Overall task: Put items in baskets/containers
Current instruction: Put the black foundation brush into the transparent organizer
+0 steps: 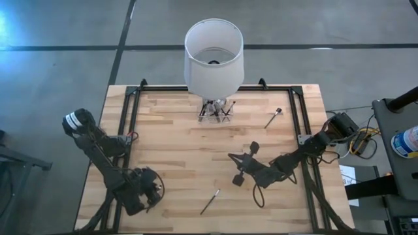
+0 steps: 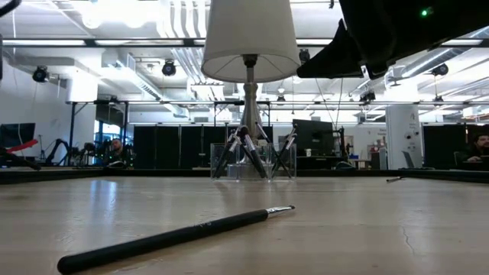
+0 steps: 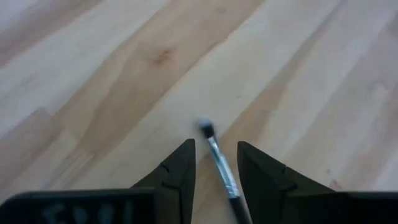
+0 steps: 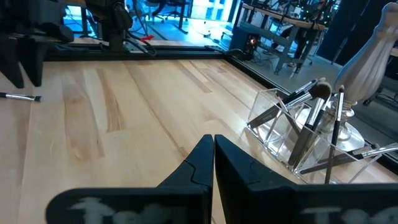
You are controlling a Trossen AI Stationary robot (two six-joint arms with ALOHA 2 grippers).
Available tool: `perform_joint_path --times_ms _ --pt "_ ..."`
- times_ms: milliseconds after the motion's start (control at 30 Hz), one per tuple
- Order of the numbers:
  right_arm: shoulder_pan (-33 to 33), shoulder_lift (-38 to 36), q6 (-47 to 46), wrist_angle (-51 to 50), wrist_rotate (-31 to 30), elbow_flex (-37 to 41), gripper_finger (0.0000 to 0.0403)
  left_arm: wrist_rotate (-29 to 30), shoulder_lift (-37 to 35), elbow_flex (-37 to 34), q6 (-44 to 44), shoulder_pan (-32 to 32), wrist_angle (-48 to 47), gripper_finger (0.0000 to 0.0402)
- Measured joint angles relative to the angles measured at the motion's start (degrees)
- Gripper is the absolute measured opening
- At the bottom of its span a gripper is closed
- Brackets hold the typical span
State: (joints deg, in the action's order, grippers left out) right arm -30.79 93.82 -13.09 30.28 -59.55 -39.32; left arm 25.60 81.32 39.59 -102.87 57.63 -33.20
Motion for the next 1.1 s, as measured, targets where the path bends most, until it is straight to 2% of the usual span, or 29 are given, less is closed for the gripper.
perform_joint_path --times_ms 167,467,900,1100 --pt "0.0 0.0 0.0 0.0 0.0 0.0 0.0009 -0.3 0.3 0.7 1.2 0.0 1.6 0.0110" --pt "0.0 0.0 0.0 0.0 0.0 0.0 0.0009 -2.2 2.3 -0.8 -2.1 0.0 1.9 0.0110" --pt "0.0 0.0 0.0 0.0 0.0 0.0 0.0009 0.6 2.6 -2.6 -0.9 -0.2 5.2 0.0110" --pt "0.0 0.0 0.0 0.0 0.0 0.0 0.0009 0.1 4.8 -2.8 -0.9 -0.2 5.3 0.0110"
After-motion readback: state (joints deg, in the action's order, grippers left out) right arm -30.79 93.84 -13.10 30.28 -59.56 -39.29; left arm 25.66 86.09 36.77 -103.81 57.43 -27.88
